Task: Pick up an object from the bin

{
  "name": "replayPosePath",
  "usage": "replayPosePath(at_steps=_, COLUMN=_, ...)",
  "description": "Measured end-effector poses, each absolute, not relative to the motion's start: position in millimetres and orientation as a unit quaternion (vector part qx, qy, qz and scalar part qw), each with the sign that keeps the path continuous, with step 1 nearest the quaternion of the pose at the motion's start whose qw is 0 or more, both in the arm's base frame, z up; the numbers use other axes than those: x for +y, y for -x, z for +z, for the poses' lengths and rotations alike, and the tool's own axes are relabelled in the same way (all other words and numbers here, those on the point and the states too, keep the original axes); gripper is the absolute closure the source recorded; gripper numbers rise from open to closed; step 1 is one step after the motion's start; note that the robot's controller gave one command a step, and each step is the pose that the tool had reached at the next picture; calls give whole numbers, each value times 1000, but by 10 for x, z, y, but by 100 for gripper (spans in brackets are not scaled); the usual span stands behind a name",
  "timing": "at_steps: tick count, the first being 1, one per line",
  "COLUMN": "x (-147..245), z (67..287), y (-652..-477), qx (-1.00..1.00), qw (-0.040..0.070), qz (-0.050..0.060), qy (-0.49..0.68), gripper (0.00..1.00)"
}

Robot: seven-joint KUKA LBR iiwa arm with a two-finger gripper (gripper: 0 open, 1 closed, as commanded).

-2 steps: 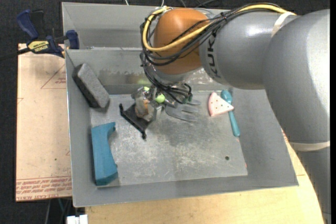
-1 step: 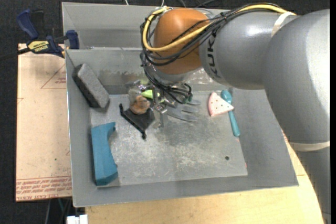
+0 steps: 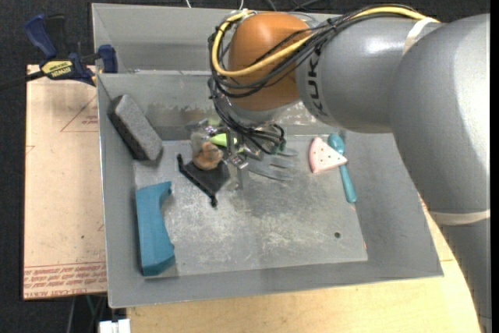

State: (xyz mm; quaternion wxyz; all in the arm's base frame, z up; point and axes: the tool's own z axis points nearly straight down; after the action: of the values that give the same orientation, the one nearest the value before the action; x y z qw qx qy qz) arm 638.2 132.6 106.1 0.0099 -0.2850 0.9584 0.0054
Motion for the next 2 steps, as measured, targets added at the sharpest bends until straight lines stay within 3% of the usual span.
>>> replayPosePath(at_steps=2, x=1082, z=945, y=-6393, qx=970, qw=13, qz=8, qy=243, gripper=0)
